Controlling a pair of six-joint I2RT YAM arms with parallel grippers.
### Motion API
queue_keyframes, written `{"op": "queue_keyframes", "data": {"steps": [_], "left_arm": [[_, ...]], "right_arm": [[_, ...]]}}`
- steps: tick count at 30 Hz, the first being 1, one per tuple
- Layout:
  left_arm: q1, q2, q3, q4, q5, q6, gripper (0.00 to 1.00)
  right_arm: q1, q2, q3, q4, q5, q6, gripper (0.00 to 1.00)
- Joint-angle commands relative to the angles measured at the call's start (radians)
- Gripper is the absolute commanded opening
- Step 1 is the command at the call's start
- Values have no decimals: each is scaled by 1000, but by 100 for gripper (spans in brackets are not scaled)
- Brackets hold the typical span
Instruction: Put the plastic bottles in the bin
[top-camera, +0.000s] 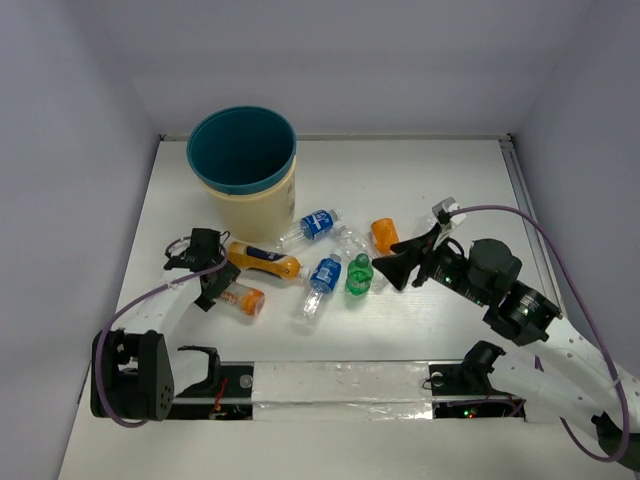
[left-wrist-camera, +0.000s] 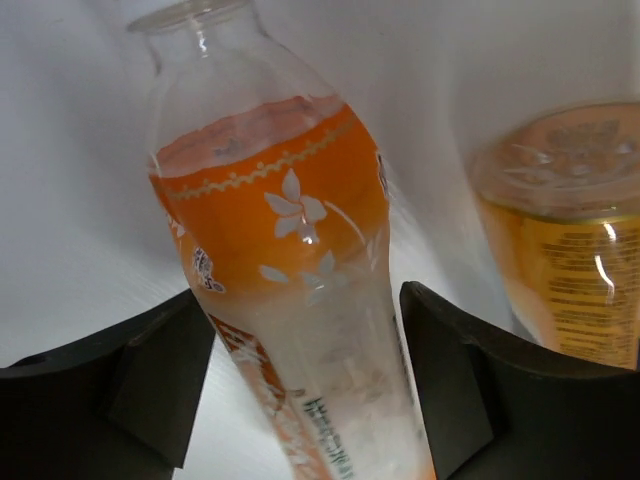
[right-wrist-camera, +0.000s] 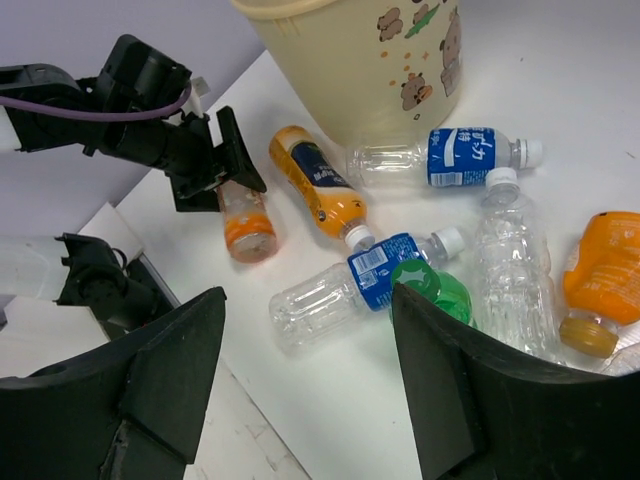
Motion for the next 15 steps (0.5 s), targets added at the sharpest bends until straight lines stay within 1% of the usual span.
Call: {"op": "queue_keyframes", "data": {"steps": [1,2,4,5,8,10,11,15], "left_arm": [[6,-23,-18,49,-48,-18,69],[6,-38,-23,52,-48,-21,60],[6,-92,-27,47,-45,-26,50],[6,-114,-29,41,-42,-26,49],[6,-192,-15,6,-10,-23,44],[-6,-229,11,-32,7,-18,43],[-6,-242,29,-57,18,-3,39],[-53,-316,78,-114,41,40,39]], "right_arm": [[11,-6,3,22,-13,-4,73],[11,-3,0,20,-13,2,76],[11,14,-3,20,-19,9,79],[11,24,-8,20,-19,13,80],[25,72,-16,19,-16,21,82],[43,100,-16,12,18,21,82],[54,112,-16,8,34,24,83],[74,187,-13,12,125,29,84]]}}
